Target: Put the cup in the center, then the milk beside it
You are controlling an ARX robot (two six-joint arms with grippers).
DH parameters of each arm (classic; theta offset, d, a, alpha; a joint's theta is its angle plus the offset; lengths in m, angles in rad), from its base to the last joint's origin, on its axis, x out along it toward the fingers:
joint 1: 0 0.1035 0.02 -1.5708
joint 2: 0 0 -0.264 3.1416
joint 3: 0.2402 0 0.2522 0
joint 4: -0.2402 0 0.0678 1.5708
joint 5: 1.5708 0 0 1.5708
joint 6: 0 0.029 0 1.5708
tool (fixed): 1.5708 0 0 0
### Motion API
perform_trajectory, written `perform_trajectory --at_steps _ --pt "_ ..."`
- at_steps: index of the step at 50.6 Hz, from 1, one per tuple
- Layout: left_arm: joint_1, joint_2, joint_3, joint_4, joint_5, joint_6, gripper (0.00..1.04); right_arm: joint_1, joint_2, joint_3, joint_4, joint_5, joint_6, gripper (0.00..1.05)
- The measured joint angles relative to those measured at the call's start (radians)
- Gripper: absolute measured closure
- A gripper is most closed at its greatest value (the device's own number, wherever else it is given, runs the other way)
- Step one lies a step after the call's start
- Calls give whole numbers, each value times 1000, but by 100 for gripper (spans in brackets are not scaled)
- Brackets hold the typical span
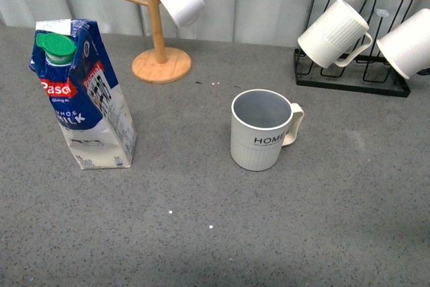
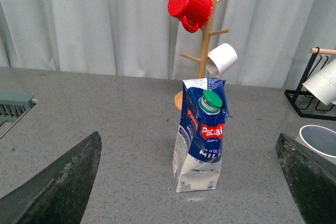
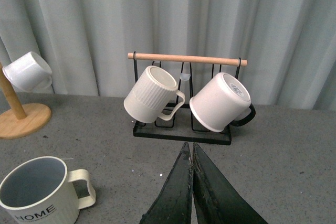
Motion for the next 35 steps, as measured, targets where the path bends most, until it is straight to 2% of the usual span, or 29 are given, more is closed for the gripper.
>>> perform_trajectory --at_steps 6,11,35 --pt "0 0 0 0 0 0 7 -49 -91 -31 -62 -72 0 104" --pt "0 0 0 0 0 0 7 -79 -167 -50 -115 -76 0 104" --pt "0 0 0 0 0 0 7 -82 -575 -103 -460 -82 0 104"
